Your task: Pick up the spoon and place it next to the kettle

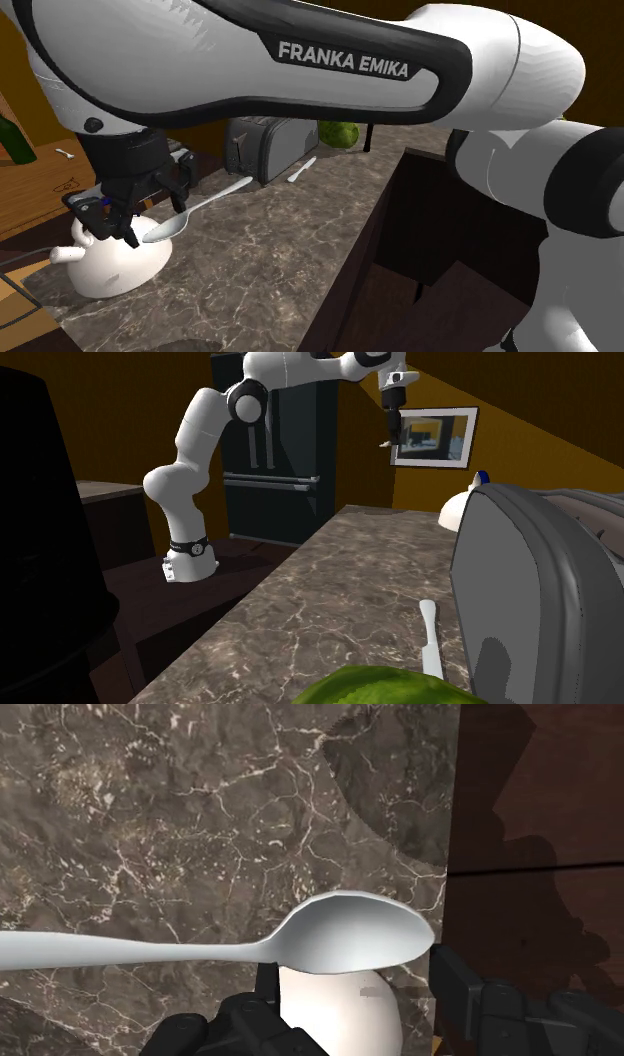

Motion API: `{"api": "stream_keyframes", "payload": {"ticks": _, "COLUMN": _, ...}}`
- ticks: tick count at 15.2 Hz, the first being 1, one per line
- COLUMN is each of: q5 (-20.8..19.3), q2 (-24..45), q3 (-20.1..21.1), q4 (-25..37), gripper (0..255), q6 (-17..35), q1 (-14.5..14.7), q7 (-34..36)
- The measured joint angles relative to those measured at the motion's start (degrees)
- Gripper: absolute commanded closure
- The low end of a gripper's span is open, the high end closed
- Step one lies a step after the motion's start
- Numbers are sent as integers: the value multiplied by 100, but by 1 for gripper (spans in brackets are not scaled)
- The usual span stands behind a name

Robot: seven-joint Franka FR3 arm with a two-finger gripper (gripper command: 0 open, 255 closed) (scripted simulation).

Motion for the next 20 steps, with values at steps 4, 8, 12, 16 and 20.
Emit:
{"api": "stream_keyframes", "payload": {"ticks": 4, "q5": 25, "q2": -72, "q3": 14, "q4": -372, "gripper": 255, "q6": 282, "q1": -63, "q7": 85}}
{"api": "stream_keyframes", "payload": {"ticks": 8, "q5": 91, "q2": -263, "q3": 41, "q4": -1010, "gripper": 255, "q6": 715, "q1": -211, "q7": 162}}
{"api": "stream_keyframes", "payload": {"ticks": 12, "q5": 132, "q2": -388, "q3": 51, "q4": -1514, "gripper": 255, "q6": 1089, "q1": -326, "q7": 211}}
{"api": "stream_keyframes", "payload": {"ticks": 16, "q5": 136, "q2": -431, "q3": 53, "q4": -1896, "gripper": 255, "q6": 1416, "q1": -380, "q7": 278}}
{"api": "stream_keyframes", "payload": {"ticks": 20, "q5": 138, "q2": -477, "q3": 46, "q4": -2297, "gripper": 255, "q6": 1766, "q1": -456, "q7": 322}}
